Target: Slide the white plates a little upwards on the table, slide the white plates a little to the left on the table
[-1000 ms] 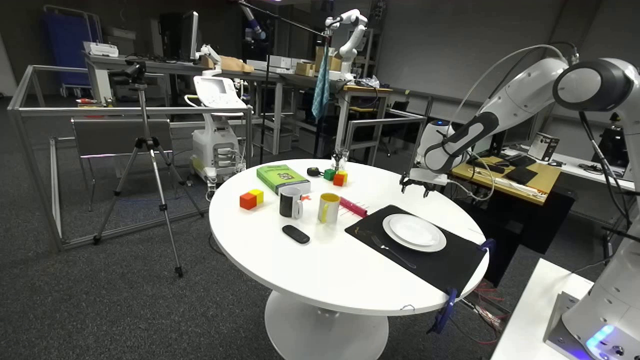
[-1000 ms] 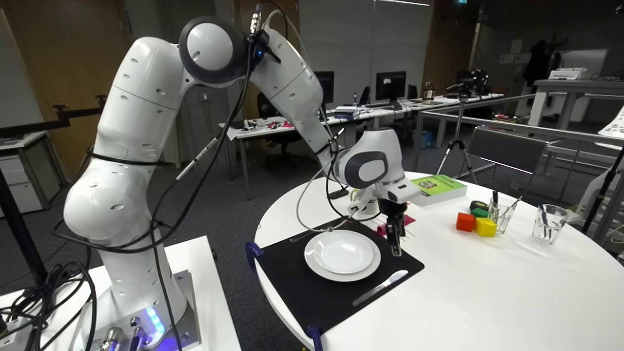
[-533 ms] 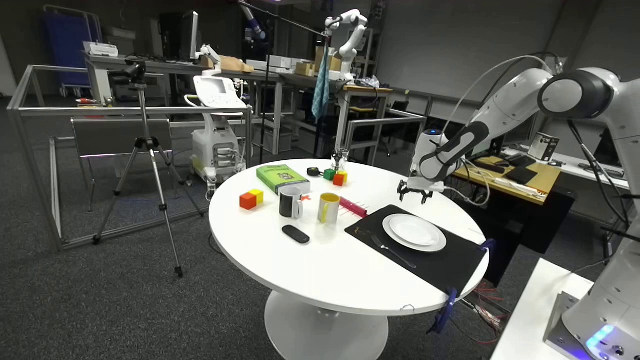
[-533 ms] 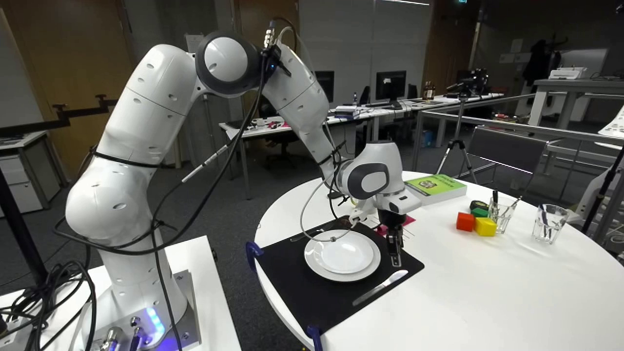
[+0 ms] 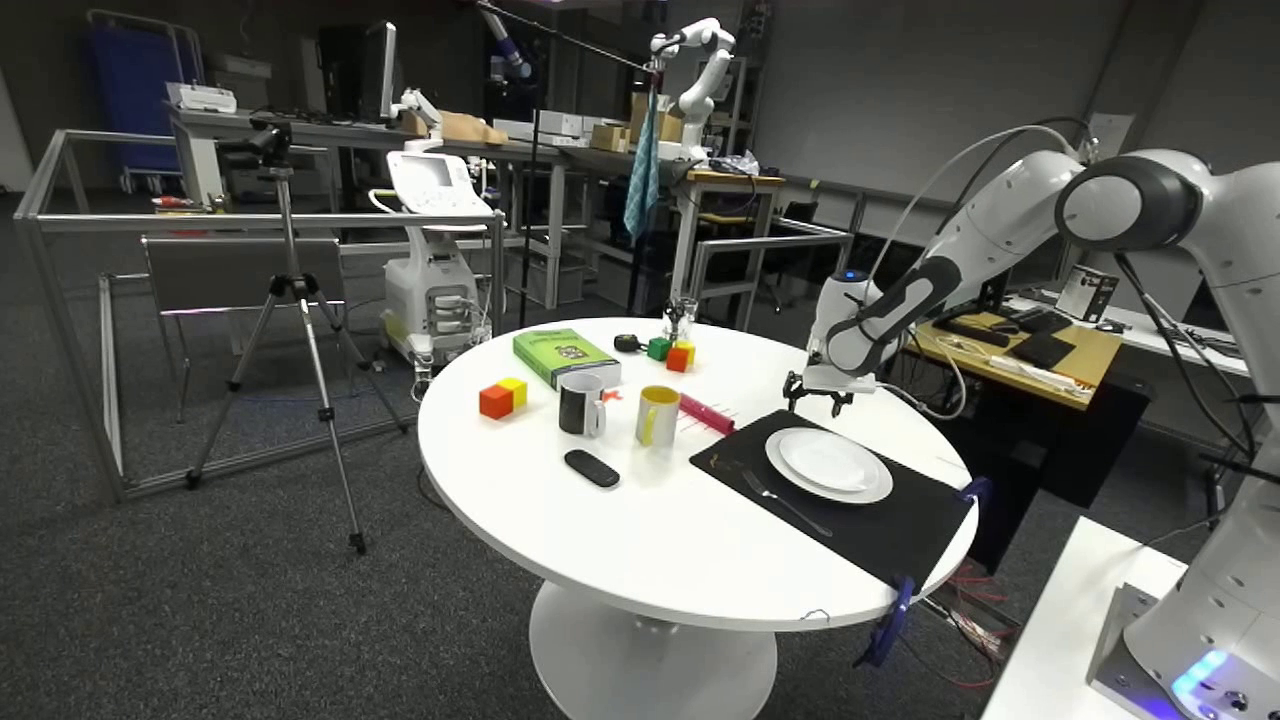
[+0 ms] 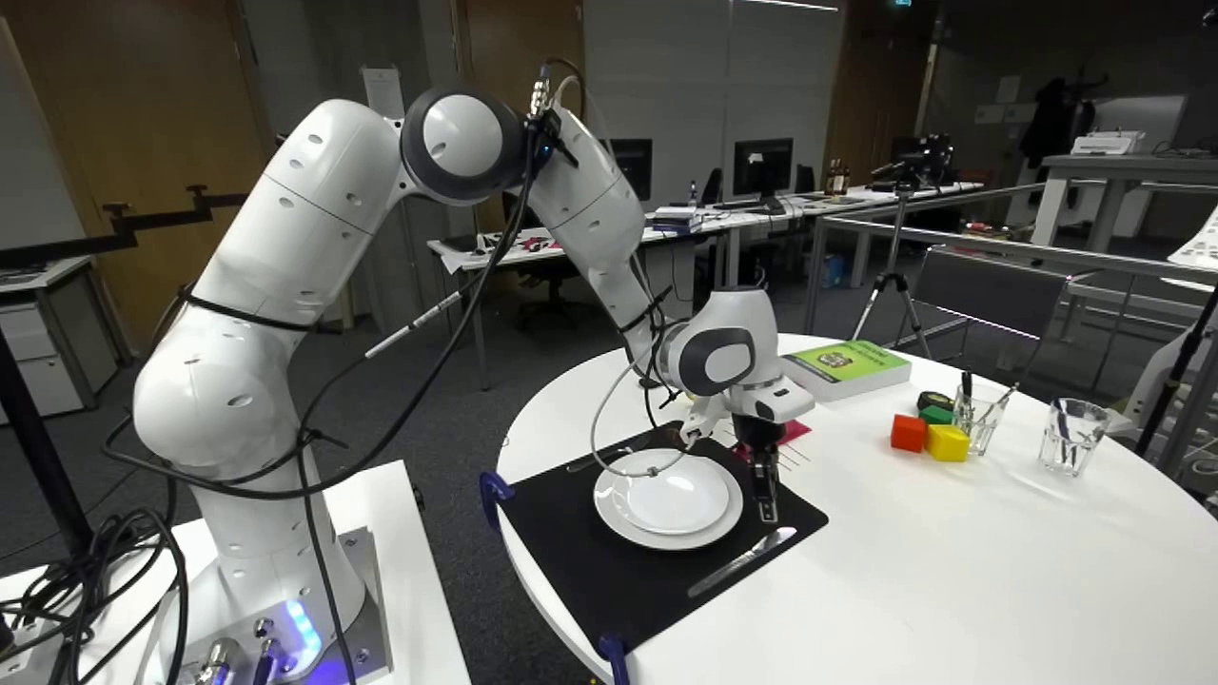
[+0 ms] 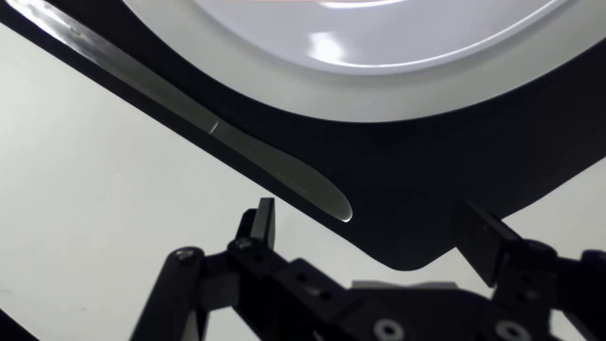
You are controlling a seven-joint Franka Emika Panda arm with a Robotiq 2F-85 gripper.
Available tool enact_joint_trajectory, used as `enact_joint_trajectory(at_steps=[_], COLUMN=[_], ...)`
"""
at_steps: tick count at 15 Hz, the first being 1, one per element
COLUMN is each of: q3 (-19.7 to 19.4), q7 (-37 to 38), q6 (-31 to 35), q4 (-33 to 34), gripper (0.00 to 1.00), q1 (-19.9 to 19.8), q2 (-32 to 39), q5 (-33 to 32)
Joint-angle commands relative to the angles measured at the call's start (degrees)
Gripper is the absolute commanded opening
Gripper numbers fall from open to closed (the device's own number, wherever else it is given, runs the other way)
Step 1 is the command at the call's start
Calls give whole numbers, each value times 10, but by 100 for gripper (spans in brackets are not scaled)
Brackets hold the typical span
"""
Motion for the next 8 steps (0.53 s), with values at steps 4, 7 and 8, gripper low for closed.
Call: enact_joint_trajectory(at_steps=[4, 7, 8], q3=[-6, -4, -2], q7=[-33, -37, -37], q6=[9, 4, 1], q4=[19, 18, 18], gripper=[100, 100, 100], q1=[7, 7, 7], q2=[18, 17, 17], q5=[18, 21, 23])
